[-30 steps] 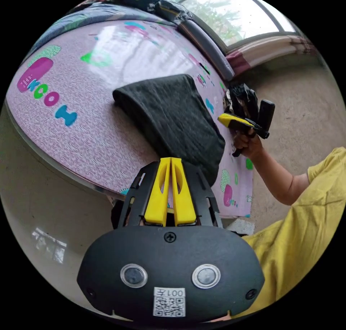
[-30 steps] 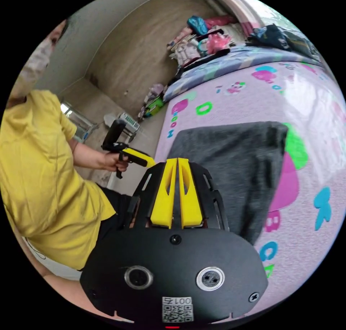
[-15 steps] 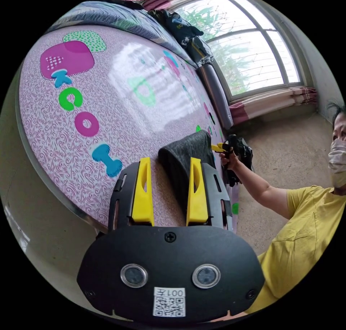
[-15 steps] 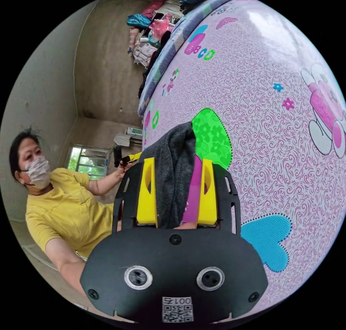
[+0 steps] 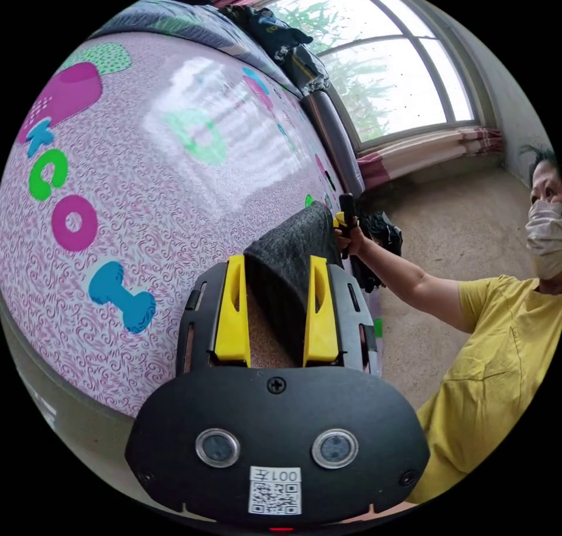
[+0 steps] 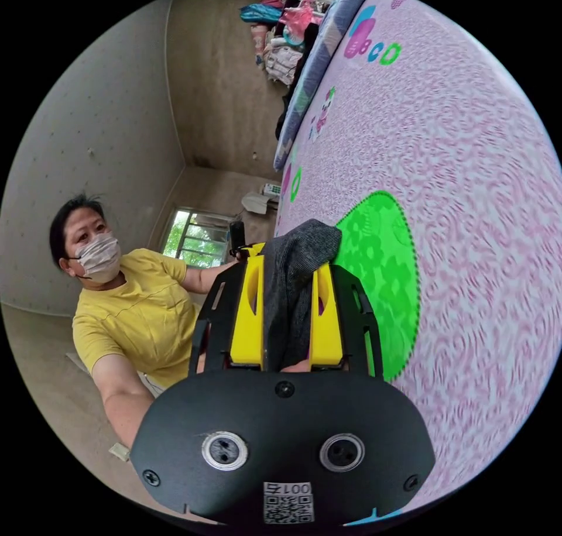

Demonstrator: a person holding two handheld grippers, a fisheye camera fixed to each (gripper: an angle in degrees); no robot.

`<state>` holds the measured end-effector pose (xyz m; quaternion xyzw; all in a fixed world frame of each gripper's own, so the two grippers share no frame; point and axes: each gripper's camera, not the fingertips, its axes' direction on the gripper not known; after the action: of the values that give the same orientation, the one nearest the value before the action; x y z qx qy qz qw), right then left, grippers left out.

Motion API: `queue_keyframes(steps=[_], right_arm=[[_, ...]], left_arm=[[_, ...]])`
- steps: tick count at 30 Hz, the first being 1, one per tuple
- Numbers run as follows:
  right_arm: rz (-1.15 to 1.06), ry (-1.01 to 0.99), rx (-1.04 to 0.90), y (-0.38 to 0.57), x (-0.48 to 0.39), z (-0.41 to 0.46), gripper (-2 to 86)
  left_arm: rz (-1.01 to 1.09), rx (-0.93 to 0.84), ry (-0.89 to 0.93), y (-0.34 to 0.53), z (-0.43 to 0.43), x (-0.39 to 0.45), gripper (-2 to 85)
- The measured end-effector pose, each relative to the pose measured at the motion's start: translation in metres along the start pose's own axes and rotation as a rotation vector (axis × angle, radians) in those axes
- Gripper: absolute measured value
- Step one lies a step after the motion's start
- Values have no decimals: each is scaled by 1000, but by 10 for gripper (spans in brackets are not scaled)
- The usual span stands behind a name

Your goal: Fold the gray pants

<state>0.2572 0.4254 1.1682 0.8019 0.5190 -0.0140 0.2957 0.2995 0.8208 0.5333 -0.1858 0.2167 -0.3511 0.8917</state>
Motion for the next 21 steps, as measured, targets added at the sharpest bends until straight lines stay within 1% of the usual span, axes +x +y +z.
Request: queue_keyframes(steps=[2,4,5,6,8,9,11,13,17,21], right_arm=[[-22,-57,-16,-6,-4,18,92],[-35,-60,-36,-8,-9,32,71],[-59,-30,-45,-7,-16,40,51],[-72,-12,-43,-6,-21,43,41],[-116,33,-17,3,-38,51,26],[-129,44,-9,6,-43,53,25],[-174,72,44,23,-66,57,19],[-228,91,98,40,-89,62,16],[-381,142,252,88,-162,74,14],[-492,216,406,137,-239,86,13]], left_arm=[[6,3,20,7,7,3,118],[-11,5,93,18,18,3,115],[-16,3,109,21,20,2,113],[-28,-3,120,27,25,2,93],[-33,-26,128,38,33,2,68],[-32,-8,118,48,33,3,56],[-10,15,68,64,31,8,44],[59,41,34,85,28,22,37],[150,77,47,113,18,50,35],[325,106,55,130,-2,104,35]])
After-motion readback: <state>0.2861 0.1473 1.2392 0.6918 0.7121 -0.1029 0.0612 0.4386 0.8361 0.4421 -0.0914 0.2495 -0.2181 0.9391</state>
